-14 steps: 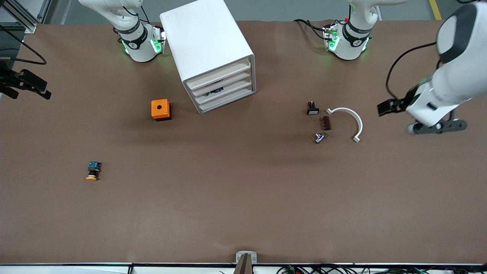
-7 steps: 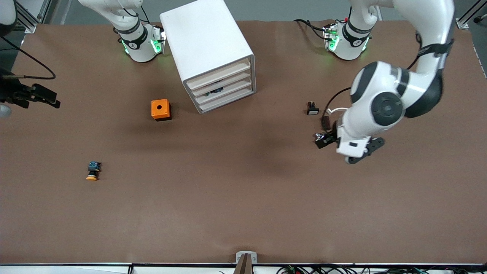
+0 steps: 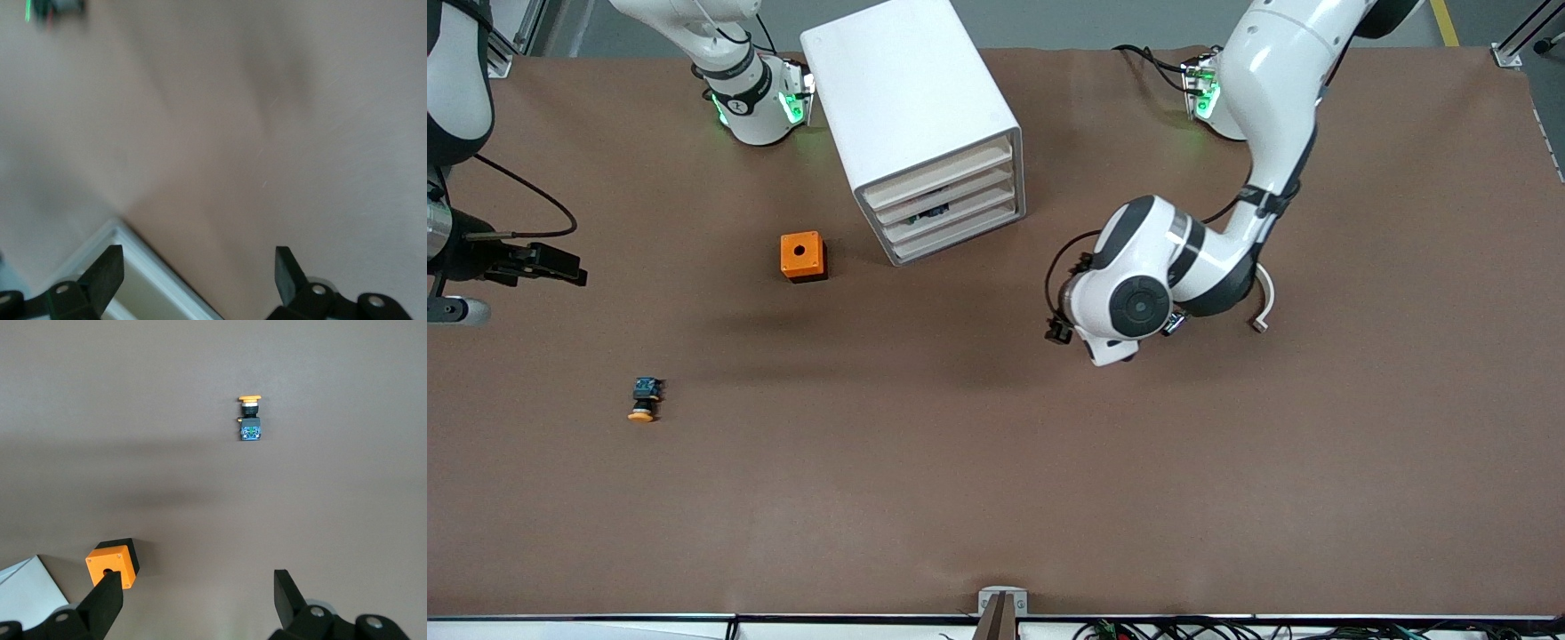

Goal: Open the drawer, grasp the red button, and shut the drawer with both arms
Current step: 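Lower the left gripper onto the drawer handle while the right gripper approaches, then pull the drawer open with the left gripper while the right gripper approaches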

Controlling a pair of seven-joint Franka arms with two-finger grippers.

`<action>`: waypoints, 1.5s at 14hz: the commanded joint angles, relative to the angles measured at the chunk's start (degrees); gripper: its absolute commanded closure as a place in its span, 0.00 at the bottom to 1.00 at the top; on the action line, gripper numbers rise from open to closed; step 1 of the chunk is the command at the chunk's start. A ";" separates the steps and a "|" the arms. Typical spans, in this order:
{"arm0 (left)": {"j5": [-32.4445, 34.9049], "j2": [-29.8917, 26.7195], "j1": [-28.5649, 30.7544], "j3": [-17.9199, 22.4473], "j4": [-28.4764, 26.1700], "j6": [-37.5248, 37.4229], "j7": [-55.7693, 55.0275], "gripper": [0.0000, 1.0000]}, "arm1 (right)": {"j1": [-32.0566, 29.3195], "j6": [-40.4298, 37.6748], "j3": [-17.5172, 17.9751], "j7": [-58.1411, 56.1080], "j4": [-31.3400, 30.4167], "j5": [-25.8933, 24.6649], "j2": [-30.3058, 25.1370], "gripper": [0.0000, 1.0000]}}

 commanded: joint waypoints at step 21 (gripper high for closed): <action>-35.70 7.53 -9.31 -0.03 -0.30 -8.72 -31.64 0.71 | 20.19 6.89 0.43 60.94 -0.29 4.87 0.25 0.00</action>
